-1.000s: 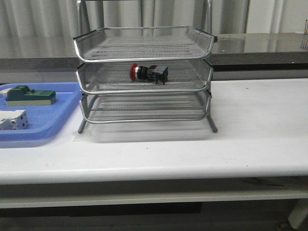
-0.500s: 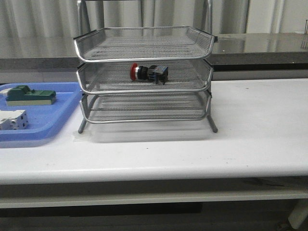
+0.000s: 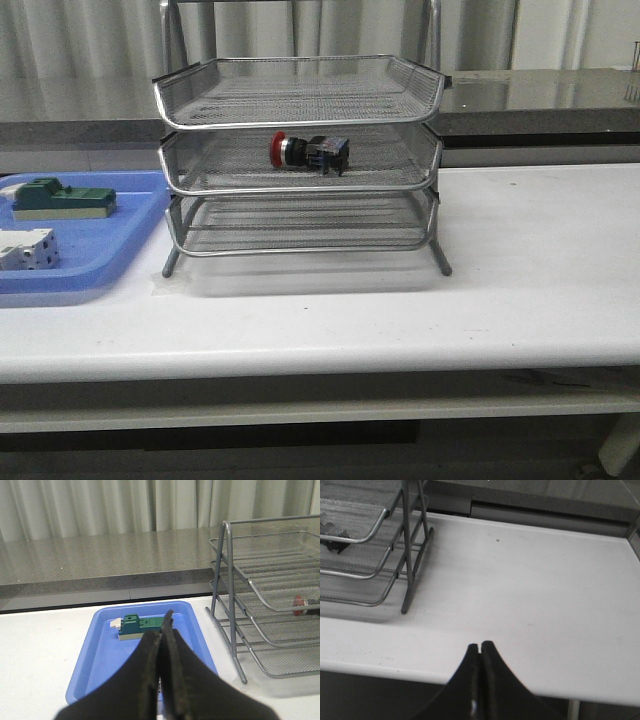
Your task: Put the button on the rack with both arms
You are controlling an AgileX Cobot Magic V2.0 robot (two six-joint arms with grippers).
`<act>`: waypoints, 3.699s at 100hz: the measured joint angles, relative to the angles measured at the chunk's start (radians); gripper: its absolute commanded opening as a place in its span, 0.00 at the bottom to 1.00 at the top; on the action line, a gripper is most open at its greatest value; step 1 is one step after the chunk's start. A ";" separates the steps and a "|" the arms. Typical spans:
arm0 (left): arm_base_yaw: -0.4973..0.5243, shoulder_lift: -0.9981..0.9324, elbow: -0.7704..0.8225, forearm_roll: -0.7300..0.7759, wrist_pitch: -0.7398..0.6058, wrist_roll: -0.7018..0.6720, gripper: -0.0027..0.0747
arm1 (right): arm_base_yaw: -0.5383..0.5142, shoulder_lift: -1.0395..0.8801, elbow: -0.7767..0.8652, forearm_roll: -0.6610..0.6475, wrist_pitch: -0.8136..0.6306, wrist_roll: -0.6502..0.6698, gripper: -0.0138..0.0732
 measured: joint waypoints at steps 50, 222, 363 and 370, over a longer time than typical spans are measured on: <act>0.000 0.000 0.000 0.000 0.000 0.000 0.01 | -0.108 -0.359 0.389 0.058 -0.317 -0.025 0.08; 0.000 0.000 0.000 0.000 0.000 0.000 0.01 | -0.124 -0.544 0.643 0.129 -0.450 -0.098 0.08; 0.000 -0.325 0.315 0.191 -0.054 -0.249 0.01 | -0.124 -0.544 0.643 0.129 -0.452 -0.099 0.08; 0.000 -0.325 0.315 0.191 -0.054 -0.249 0.01 | -0.124 -0.544 0.643 0.129 -0.452 -0.099 0.08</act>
